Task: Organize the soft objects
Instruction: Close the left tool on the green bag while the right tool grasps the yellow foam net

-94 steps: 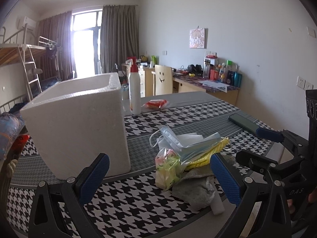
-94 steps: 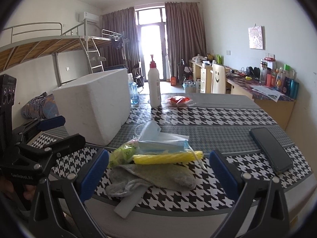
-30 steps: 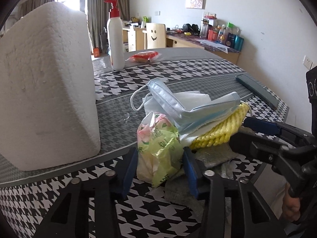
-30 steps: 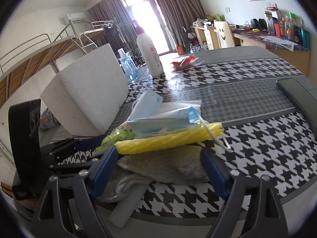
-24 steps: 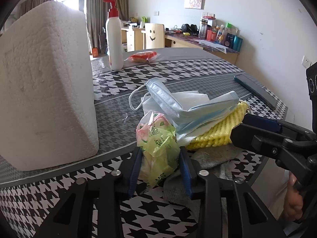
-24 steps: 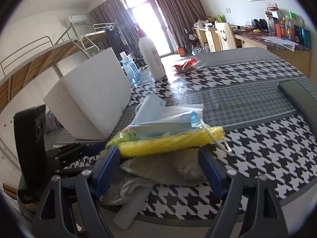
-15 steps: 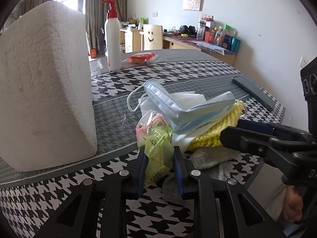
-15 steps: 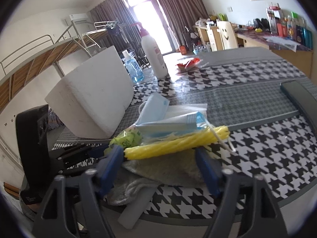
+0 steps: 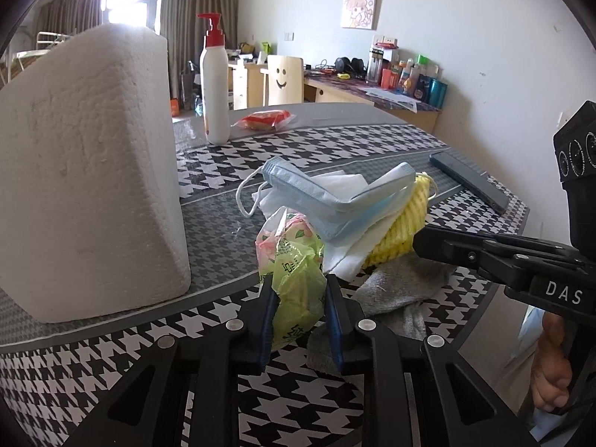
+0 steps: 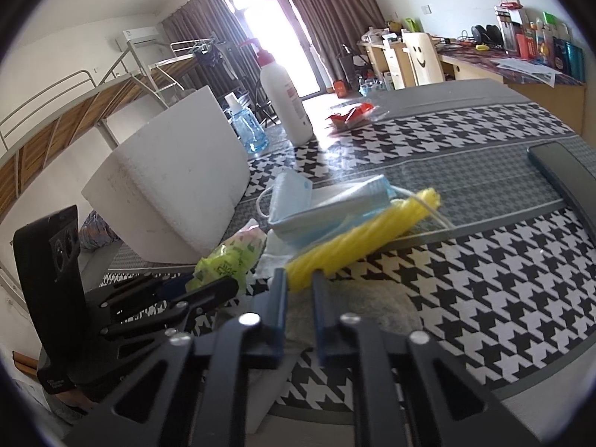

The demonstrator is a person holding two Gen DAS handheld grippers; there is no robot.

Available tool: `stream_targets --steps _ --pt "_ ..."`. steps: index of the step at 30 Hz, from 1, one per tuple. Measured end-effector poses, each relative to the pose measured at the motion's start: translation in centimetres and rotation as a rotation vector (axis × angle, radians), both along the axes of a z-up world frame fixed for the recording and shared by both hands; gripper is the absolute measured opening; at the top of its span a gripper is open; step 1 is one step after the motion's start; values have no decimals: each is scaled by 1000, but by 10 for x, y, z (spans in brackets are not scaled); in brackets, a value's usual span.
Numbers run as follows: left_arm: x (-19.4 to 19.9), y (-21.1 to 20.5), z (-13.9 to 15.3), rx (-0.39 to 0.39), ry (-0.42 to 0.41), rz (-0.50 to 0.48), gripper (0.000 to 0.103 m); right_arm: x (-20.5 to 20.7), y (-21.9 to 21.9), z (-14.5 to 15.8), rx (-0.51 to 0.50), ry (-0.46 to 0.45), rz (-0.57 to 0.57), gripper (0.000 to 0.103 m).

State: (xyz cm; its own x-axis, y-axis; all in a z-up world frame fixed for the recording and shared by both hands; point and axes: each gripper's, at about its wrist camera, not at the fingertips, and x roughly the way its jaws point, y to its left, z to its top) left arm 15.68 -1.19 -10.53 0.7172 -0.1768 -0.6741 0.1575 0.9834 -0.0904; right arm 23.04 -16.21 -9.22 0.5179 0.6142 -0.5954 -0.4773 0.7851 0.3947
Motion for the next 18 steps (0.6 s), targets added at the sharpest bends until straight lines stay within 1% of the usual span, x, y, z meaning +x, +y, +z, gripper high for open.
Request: stream_targets --steps 4,9,18 --pt "-7 0 4 -4 -16 -7 26 -4 0 3 -4 -16 3 8" --pt "-12 3 6 -6 -26 -2 26 -14 -2 10 -11 -49 -1 7" --pt "-30 8 20 -8 -71 1 26 -29 -8 23 -11 -91 -27 7"
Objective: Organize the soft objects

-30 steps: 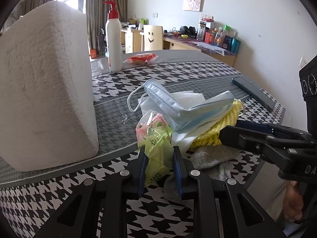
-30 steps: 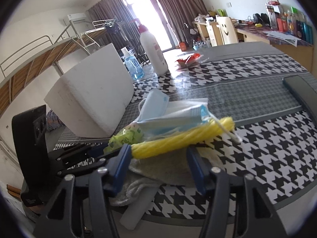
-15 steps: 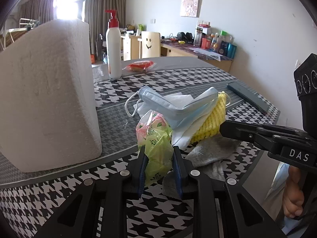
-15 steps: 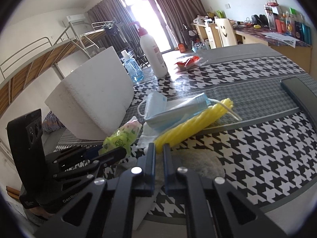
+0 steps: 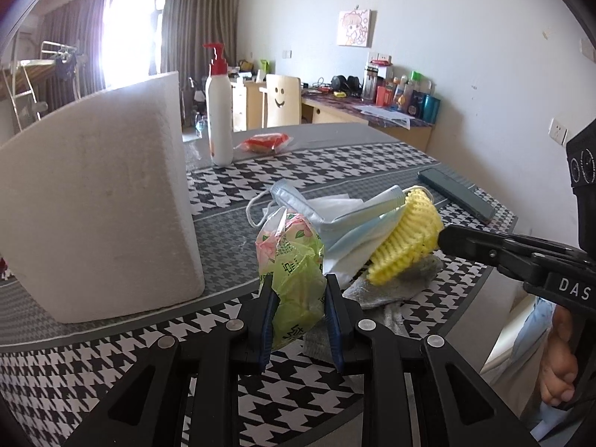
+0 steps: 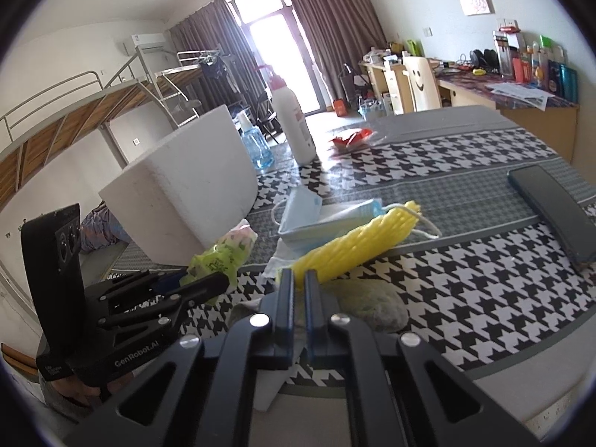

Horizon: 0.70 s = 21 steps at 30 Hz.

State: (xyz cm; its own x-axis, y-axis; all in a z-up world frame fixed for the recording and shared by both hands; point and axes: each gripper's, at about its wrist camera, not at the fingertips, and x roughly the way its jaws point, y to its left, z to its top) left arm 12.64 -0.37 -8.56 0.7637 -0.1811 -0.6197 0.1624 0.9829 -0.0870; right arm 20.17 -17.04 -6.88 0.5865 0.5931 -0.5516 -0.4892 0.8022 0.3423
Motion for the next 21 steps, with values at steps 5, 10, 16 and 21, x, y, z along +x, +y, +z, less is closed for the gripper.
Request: stream_targets --steps 5,10,16,21 --pt "-11 2 6 -3 -19 6 26 -9 -3 8 3 -31 -4 7" --pt "-21 2 11 -2 -31 7 26 -19 -4 15 4 -63 4 7" --pt "-31 1 14 -3 -35 4 26 -18 -5 3 -40 -29 -2 17" --pt "-30 -2 13 3 -30 -3 26 -20 -10 -1 -65 -46 -63 77"
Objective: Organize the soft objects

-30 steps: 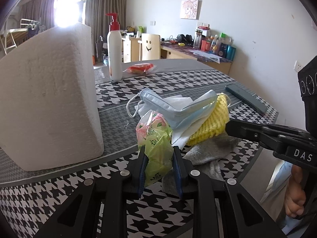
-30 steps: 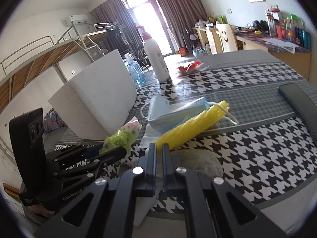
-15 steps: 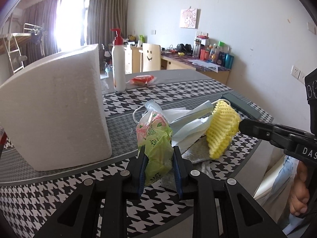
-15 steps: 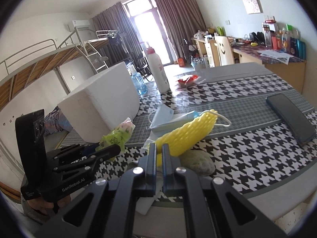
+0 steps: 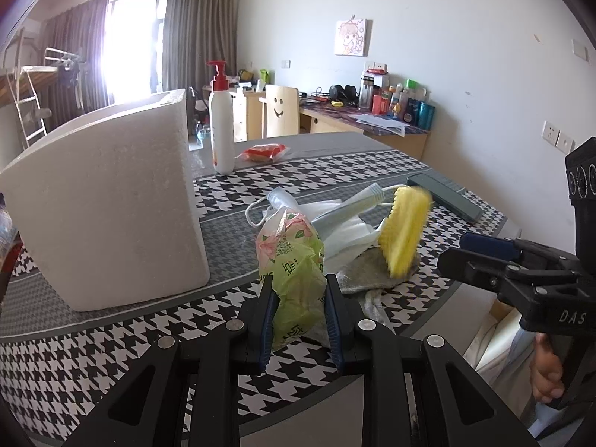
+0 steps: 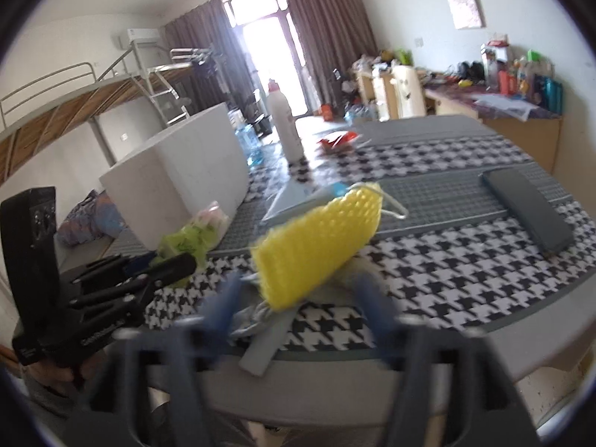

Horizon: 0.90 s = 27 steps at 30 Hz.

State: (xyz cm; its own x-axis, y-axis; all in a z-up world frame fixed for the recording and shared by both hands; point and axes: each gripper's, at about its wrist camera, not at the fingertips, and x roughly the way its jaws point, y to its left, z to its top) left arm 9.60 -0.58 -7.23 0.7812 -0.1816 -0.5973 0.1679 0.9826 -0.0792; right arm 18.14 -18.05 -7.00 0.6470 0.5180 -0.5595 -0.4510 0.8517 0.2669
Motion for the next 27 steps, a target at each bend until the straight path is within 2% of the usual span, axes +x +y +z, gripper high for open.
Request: stream_targets --steps 8,19,24,27 --pt "1 1 0 2 0 4 26 6 3 -2 8 13 9 77" --pt "16 -1 -5 5 22 -3 26 26 -28 -15 10 91 -163 77" --pt "23 -4 -9 3 36 -14 26 25 -30 -18 -11 92 -156 77" --pt "24 -5 -9 10 33 -18 26 30 -37 -27 20 144 -176 77"
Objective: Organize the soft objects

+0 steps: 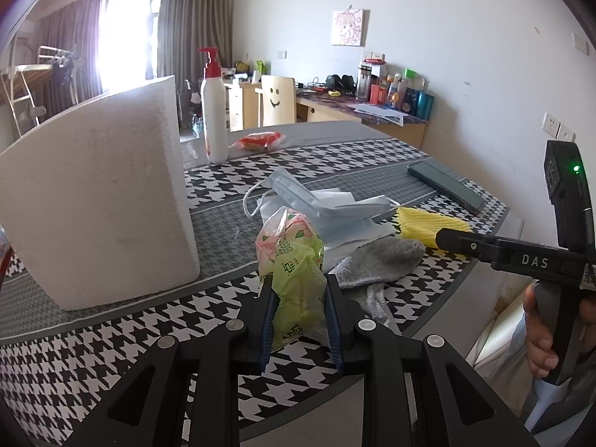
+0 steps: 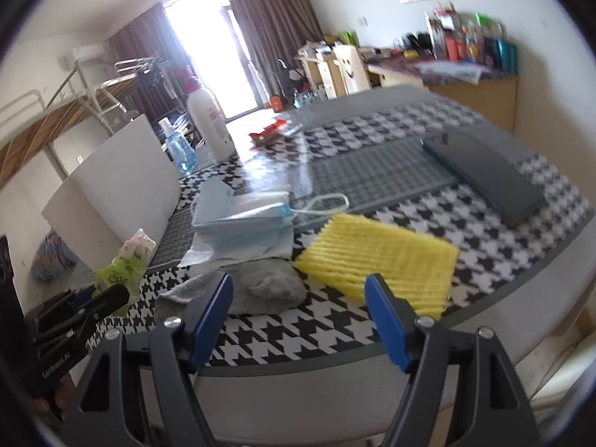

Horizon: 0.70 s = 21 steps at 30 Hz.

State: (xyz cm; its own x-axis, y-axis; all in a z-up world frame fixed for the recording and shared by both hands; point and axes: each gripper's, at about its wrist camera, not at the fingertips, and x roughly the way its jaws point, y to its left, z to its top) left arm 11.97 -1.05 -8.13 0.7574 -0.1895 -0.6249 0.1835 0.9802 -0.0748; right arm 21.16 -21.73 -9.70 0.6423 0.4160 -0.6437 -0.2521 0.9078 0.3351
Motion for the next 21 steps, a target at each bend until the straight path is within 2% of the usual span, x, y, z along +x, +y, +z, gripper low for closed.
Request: stream_targets --steps 2,5,11,13,16,21 --pt "1 0 -1 -1 0 0 26 2 -4 -4 5 15 -9 77" --pt "2 0 -3 -4 5 0 26 0 -8 -2 -22 -14 -21 77" --pt "2 1 -5 -12 8 -3 26 2 0 -5 -163 -46 -33 77" --pt "2 2 -5 -13 8 -3 26 6 2 -9 -195 -45 -38 67" --pt "2 2 -5 -13 6 -3 26 13 1 -16 -196 -12 -32 60" --pt "1 3 -5 -17 4 -5 26 18 5 -17 -250 -14 -28 59"
